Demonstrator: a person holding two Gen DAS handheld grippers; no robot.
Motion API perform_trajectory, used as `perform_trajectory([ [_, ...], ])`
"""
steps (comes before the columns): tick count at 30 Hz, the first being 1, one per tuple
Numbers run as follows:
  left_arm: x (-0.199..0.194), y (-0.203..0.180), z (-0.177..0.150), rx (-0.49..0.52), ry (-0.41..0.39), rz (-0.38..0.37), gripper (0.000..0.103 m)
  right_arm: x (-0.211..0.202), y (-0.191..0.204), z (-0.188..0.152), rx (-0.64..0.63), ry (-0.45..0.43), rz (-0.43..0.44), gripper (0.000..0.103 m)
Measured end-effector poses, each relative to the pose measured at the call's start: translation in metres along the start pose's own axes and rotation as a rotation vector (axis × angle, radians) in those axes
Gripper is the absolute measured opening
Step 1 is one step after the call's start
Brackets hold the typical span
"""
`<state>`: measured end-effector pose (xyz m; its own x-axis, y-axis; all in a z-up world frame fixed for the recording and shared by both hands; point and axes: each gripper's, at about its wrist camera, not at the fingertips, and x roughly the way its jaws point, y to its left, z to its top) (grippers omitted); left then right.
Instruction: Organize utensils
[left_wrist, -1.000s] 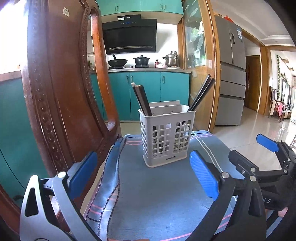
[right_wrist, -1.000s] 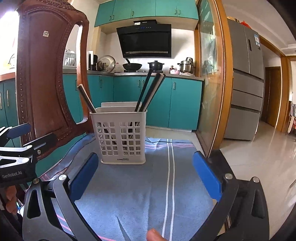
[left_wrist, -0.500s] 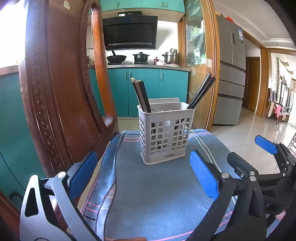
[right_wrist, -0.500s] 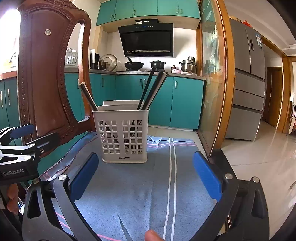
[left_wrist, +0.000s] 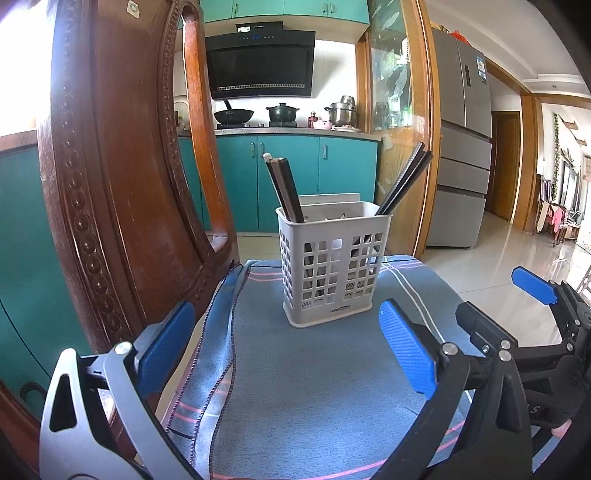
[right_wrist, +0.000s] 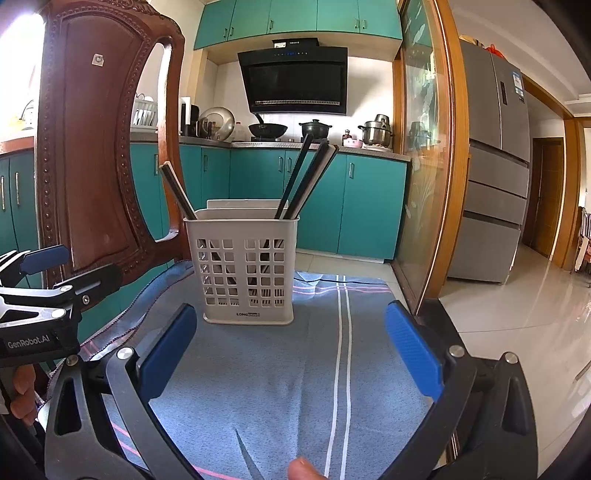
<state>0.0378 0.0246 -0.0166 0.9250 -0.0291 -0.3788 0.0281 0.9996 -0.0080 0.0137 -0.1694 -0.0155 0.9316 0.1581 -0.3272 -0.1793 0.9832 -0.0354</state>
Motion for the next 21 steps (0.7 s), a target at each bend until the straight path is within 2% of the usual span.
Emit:
perform_trajectory([
  [21,0.0020,-0.0010,-0.0020,0.020,0.000,0.022,0.099,-0.0024,-0.0061,0.0021,0.024,-0.013,-0.012,0.100],
])
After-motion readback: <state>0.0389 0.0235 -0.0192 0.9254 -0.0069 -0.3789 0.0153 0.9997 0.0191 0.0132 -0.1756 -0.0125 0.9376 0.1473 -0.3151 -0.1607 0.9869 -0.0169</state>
